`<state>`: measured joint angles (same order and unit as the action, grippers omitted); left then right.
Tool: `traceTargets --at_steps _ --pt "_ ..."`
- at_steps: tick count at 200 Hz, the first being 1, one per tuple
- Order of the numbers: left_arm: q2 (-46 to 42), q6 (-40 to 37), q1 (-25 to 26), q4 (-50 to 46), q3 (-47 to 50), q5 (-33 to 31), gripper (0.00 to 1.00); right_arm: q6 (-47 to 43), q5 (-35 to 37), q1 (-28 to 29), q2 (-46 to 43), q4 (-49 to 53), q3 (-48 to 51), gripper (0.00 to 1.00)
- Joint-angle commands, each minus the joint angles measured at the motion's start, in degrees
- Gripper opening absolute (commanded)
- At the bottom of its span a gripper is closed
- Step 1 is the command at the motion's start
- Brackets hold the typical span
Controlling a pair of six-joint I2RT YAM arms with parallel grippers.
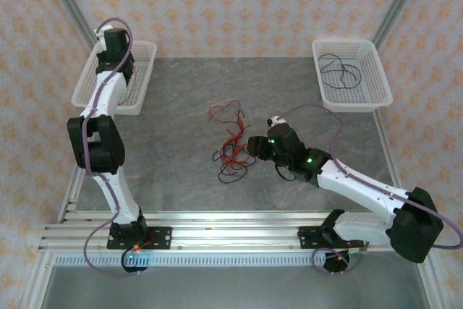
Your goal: Untangle the cables
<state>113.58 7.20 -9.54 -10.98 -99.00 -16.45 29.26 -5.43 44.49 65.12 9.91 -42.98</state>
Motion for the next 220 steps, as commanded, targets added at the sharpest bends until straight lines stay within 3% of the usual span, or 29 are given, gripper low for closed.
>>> traceTargets --at_steps 1,30,39,61,95,165,220 --pt "2.3 2.7 -0.6 1.5 2.6 3.0 0.0 -0.7 2.0 0.2 -0.5 1.6 -0.7 0.51" --pt "5.8 3.1 -0.7 -2.1 0.9 1.8 0.0 0.1 1.5 0.2 -2.7 0.3 2.6 0.51" --pt "6.7 3.3 -0.7 -4.2 -0.4 1.8 0.09 0.0 1.8 0.2 -3.4 0.3 3.4 0.51" --pt "7.6 4.5 -0.7 -7.2 -2.3 1.4 0.4 -0.5 2.8 0.2 -4.7 1.4 4.3 0.51" --pt "7.6 7.0 -0.7 -12.5 -6.1 2.0 0.57 -1.6 3.5 0.2 -6.1 2.4 4.8 0.52" --pt "-3.2 11.2 -0.6 -18.5 -7.4 7.6 0.54 -2.8 4.2 0.2 -5.4 3.4 4.3 0.58" --pt "-23.4 14.3 1.7 -18.4 6.2 16.9 0.45 -2.4 2.2 -0.6 2.0 1.7 0.7 0.58"
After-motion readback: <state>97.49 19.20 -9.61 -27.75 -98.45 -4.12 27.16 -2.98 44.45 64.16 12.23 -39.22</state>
